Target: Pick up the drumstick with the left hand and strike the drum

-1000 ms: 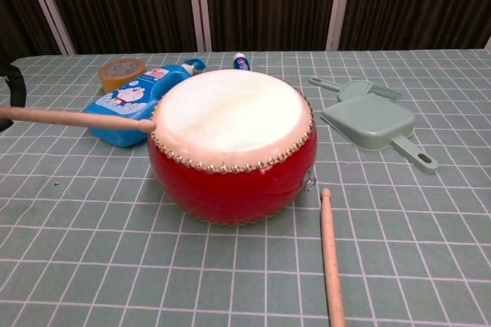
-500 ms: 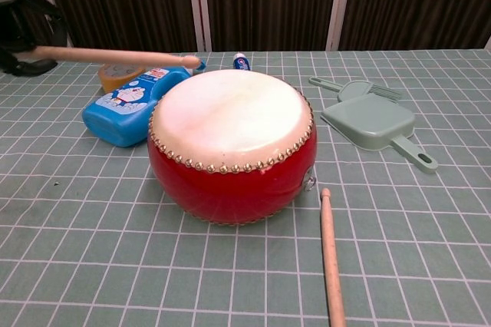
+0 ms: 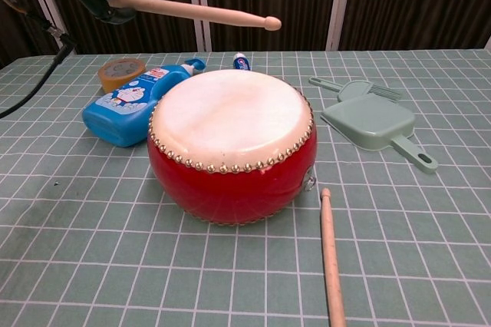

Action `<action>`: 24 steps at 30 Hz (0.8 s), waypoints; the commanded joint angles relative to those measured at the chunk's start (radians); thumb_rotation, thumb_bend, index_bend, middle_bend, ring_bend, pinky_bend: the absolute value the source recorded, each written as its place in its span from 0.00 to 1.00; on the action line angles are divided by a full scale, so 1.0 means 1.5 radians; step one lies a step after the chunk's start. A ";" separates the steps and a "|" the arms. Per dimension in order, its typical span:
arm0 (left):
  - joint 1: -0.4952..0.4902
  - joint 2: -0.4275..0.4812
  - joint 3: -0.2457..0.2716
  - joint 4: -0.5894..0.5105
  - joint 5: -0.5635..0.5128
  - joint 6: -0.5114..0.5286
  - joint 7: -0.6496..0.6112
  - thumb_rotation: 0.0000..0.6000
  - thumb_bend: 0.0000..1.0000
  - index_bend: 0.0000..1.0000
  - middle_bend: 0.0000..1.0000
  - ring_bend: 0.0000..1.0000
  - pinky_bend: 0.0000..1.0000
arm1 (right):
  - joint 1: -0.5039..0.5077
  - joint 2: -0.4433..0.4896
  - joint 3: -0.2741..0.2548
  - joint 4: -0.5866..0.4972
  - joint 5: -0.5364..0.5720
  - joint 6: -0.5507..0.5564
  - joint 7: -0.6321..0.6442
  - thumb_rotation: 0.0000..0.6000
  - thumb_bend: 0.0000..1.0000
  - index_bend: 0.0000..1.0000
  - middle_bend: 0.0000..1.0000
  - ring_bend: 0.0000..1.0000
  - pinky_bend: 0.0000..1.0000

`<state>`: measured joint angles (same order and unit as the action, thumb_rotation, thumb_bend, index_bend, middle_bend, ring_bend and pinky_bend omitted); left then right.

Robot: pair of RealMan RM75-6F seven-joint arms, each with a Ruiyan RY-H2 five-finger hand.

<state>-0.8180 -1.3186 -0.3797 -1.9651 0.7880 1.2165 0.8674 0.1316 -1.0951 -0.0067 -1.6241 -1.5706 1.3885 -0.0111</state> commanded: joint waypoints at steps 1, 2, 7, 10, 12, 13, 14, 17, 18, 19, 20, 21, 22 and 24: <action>-0.034 -0.012 -0.001 0.016 -0.038 0.000 0.042 1.00 0.71 0.78 1.00 1.00 0.99 | -0.001 0.000 0.000 0.000 -0.001 0.001 0.002 1.00 0.35 0.00 0.00 0.00 0.00; -0.045 -0.011 0.009 0.025 -0.042 -0.005 0.063 1.00 0.71 0.78 1.00 1.00 0.99 | -0.001 0.001 0.000 0.000 -0.002 0.002 0.003 1.00 0.35 0.00 0.00 0.00 0.00; -0.069 -0.014 0.033 0.047 -0.038 -0.010 0.099 1.00 0.71 0.78 1.00 1.00 0.99 | 0.000 0.000 0.000 0.001 -0.002 0.002 0.006 1.00 0.35 0.00 0.00 0.00 0.00; -0.074 -0.021 0.027 0.041 -0.048 0.000 0.086 1.00 0.71 0.78 1.00 1.00 0.99 | 0.001 0.000 0.001 0.002 -0.001 0.001 0.007 1.00 0.35 0.00 0.00 0.00 0.00; -0.079 -0.019 0.029 0.038 -0.043 0.003 0.086 1.00 0.71 0.78 1.00 1.00 0.99 | 0.000 -0.001 0.000 0.002 -0.002 0.001 0.006 1.00 0.35 0.00 0.00 0.00 0.00; -0.081 -0.017 0.031 0.035 -0.041 0.004 0.087 1.00 0.71 0.78 1.00 1.00 0.99 | 0.000 -0.001 0.000 0.002 -0.002 0.002 0.006 1.00 0.35 0.00 0.00 0.00 0.00; -0.082 -0.015 0.032 0.033 -0.040 0.005 0.087 1.00 0.71 0.78 1.00 1.00 0.99 | 0.000 -0.001 0.001 0.002 -0.002 0.002 0.005 1.00 0.35 0.00 0.00 0.00 0.00; -0.084 -0.010 0.028 0.022 -0.038 0.016 0.078 1.00 0.71 0.78 1.00 1.00 0.99 | -0.001 -0.001 0.001 0.001 -0.002 0.003 0.005 1.00 0.35 0.00 0.00 0.00 0.00; -0.085 -0.009 0.027 0.019 -0.038 0.018 0.075 1.00 0.71 0.78 1.00 1.00 0.99 | -0.001 -0.002 0.001 0.001 -0.002 0.004 0.004 1.00 0.35 0.00 0.00 0.00 0.00; -0.086 -0.007 0.023 0.015 -0.038 0.021 0.072 1.00 0.71 0.78 1.00 1.00 0.99 | -0.001 -0.002 0.001 0.001 -0.002 0.004 0.004 1.00 0.35 0.00 0.00 0.00 0.00; -0.087 -0.005 0.020 0.010 -0.039 0.023 0.069 1.00 0.70 0.78 1.00 1.00 0.99 | -0.001 -0.002 0.001 0.002 -0.002 0.004 0.004 1.00 0.35 0.00 0.00 0.00 0.00; -0.089 -0.002 0.016 0.006 -0.038 0.025 0.067 1.00 0.70 0.78 1.00 1.00 0.99 | -0.001 -0.002 0.001 0.002 -0.002 0.004 0.003 1.00 0.35 0.00 0.00 0.00 0.00; -0.092 0.001 0.009 0.001 -0.033 0.029 0.061 1.00 0.70 0.78 1.00 1.00 0.99 | -0.001 -0.002 0.001 0.001 -0.002 0.004 0.003 1.00 0.35 0.00 0.00 0.00 0.00; -0.094 0.002 -0.001 -0.004 -0.013 0.036 0.044 1.00 0.70 0.78 1.00 1.00 0.99 | -0.001 -0.003 0.002 0.002 -0.001 0.004 0.003 1.00 0.35 0.00 0.00 0.00 0.00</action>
<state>-0.9548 -1.3188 -0.3680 -1.9639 0.7458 1.2606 0.9530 0.1297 -1.0989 -0.0045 -1.6219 -1.5721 1.3950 -0.0066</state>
